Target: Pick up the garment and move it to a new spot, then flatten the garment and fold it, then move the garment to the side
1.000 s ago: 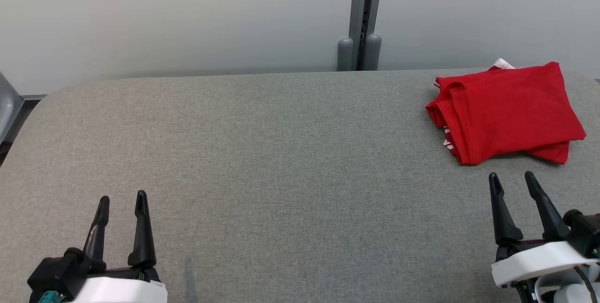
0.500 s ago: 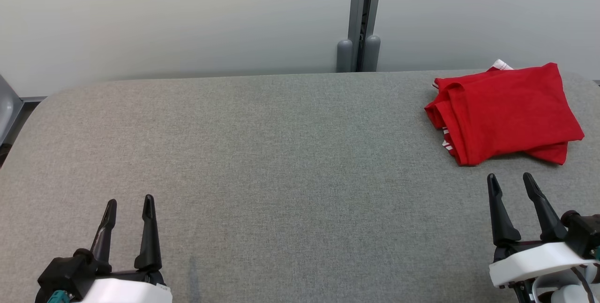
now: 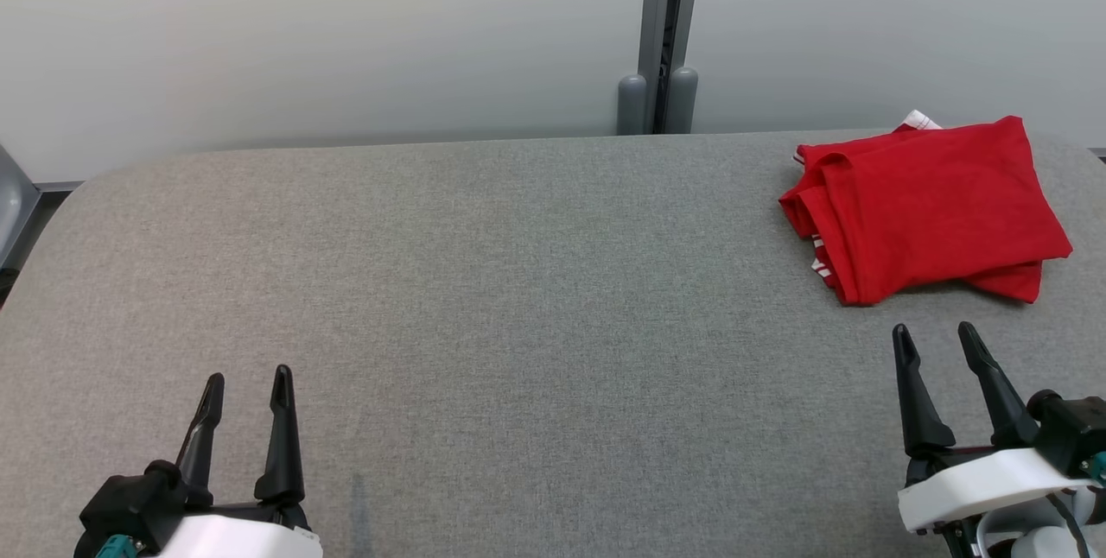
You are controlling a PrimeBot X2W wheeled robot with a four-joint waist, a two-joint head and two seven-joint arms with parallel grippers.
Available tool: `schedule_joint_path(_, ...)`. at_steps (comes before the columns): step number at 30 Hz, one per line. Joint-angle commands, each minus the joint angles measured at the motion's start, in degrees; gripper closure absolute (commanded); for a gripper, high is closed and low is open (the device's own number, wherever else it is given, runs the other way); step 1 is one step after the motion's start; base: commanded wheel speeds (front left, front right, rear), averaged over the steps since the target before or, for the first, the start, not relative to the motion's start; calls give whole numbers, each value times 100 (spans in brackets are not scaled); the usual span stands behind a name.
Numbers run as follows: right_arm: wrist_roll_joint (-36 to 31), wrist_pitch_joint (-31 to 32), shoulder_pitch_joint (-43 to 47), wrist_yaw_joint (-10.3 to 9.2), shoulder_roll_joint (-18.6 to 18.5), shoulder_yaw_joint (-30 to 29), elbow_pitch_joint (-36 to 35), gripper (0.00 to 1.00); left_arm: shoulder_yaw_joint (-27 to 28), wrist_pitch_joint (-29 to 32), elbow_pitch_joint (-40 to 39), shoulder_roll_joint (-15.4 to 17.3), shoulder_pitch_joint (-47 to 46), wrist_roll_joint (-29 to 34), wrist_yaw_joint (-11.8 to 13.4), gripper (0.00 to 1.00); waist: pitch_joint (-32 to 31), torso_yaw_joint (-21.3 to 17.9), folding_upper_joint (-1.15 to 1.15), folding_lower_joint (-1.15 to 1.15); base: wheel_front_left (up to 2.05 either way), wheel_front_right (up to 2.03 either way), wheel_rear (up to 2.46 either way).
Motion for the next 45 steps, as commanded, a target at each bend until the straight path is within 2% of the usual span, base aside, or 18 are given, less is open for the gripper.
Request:
schedule_joint_path(1, 34, -26, -34, 2, -31, -1, 40, 0, 0, -3, 26, 20, -95, -21, -32, 0, 0, -7, 0, 0, 0, 0, 0)
schedule_joint_path(4, 50, -26, -58, 2, -29, 30, 51, 0, 4, -3, 40, 21, -112, -18, -28, 0, 6, -18, 0, 0, 0, 0, 0)
schedule_joint_path(5, 35, 0, -16, 0, 1, 41, 30, 100, -4, 0, 33, 1, -11, -3, -24, 100, 7, -18, 0, 0, 0, 0, 0)
schedule_joint_path(10, 86, 31, 160, 0, 90, 71, 222, 100, 0, 37, 274, -55, 99, -47, -25, 100, 6, -19, 0, 0, 0, 0, 0)
schedule_joint_path(45, 3152, 149, 161, 0, 237, 494, -123, 100, 969, 1677, 319, -21, -292, -3000, -111, 100, -25, 5, 0, 0, 0, 0, 0)
